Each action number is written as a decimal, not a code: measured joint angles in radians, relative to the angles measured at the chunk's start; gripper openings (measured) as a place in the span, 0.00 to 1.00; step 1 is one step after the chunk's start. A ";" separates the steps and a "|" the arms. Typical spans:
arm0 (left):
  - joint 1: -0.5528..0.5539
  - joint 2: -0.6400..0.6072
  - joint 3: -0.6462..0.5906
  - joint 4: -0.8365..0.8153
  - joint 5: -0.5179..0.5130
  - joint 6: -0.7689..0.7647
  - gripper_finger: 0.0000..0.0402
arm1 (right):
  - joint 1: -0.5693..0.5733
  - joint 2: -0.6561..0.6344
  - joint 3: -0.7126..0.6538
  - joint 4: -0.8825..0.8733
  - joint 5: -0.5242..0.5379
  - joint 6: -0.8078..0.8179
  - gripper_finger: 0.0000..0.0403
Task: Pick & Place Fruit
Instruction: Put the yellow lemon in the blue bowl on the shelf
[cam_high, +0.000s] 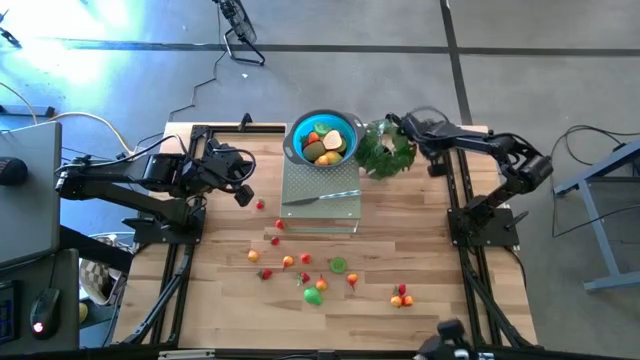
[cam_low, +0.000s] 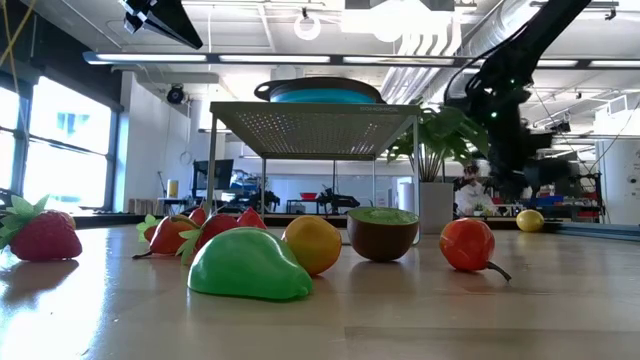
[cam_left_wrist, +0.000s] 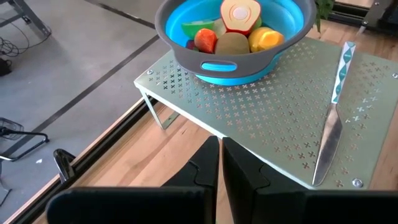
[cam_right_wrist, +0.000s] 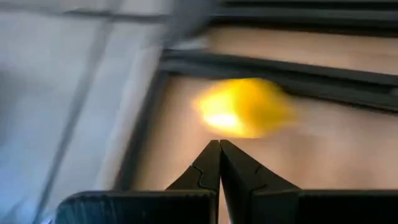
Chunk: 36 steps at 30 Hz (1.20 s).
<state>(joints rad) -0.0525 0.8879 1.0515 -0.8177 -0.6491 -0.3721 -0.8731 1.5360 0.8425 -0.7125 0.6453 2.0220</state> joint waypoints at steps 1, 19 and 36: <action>0.000 0.000 0.000 0.000 0.000 0.000 0.03 | -0.017 0.000 0.000 0.089 0.006 -0.112 0.00; 0.000 0.000 0.000 -0.005 -0.016 -0.068 0.03 | -0.122 0.083 0.002 0.117 -0.132 -0.073 0.00; 0.000 0.000 0.000 -0.031 -0.019 -0.107 0.03 | -0.003 0.076 0.002 -0.132 -0.116 0.282 0.00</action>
<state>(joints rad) -0.0525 0.8879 1.0515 -0.8487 -0.6682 -0.4789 -0.8761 1.6122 0.8444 -0.8447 0.5297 2.3044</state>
